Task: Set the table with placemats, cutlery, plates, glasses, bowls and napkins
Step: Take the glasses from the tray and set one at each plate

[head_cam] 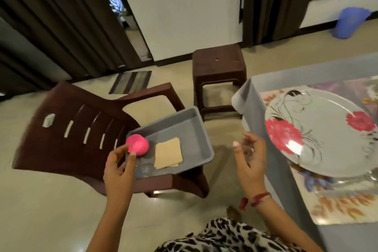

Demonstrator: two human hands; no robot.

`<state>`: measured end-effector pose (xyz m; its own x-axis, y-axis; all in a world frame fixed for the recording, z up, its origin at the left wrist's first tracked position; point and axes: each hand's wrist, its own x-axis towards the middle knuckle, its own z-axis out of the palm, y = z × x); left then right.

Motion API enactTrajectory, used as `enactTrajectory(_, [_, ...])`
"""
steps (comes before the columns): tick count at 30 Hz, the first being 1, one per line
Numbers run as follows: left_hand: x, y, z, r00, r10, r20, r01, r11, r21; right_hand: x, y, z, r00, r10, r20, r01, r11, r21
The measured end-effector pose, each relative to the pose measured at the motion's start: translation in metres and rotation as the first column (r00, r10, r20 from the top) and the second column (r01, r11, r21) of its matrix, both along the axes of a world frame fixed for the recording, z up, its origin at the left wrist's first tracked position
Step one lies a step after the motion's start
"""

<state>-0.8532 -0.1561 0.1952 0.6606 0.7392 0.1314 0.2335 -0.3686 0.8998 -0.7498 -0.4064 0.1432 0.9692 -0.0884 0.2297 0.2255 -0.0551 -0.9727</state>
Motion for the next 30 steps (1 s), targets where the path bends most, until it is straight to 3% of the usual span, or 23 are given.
enactTrajectory(8, [0.011,0.06,-0.012,0.99,0.102,-0.093,-0.103,0.995,-0.009,0.052,0.068,-0.015,0.979,0.181,-0.096,-0.186,0.981,-0.048])
enactTrajectory(17, [-0.014,0.191,-0.076,0.948,0.058,-0.313,-0.072,0.997,-0.033,0.041,0.197,-0.058,0.929,0.334,-0.16,-0.365,0.901,-0.234])
enactTrajectory(20, [-0.018,0.239,-0.113,0.911,-0.021,-0.411,0.0,0.999,-0.051,0.033,0.245,-0.08,0.893,0.411,-0.182,-0.449,0.819,-0.358])
enactTrajectory(27, [-0.018,0.3,-0.186,0.755,-0.239,-0.61,0.139,0.968,-0.209,0.037,0.331,-0.172,0.745,0.519,-0.419,-0.664,0.521,-0.536])
enactTrajectory(30, [-0.012,0.3,-0.21,0.756,-0.247,-0.606,0.113,0.961,-0.251,0.041,0.356,-0.209,0.715,0.482,-0.507,-0.699,0.481,-0.529])
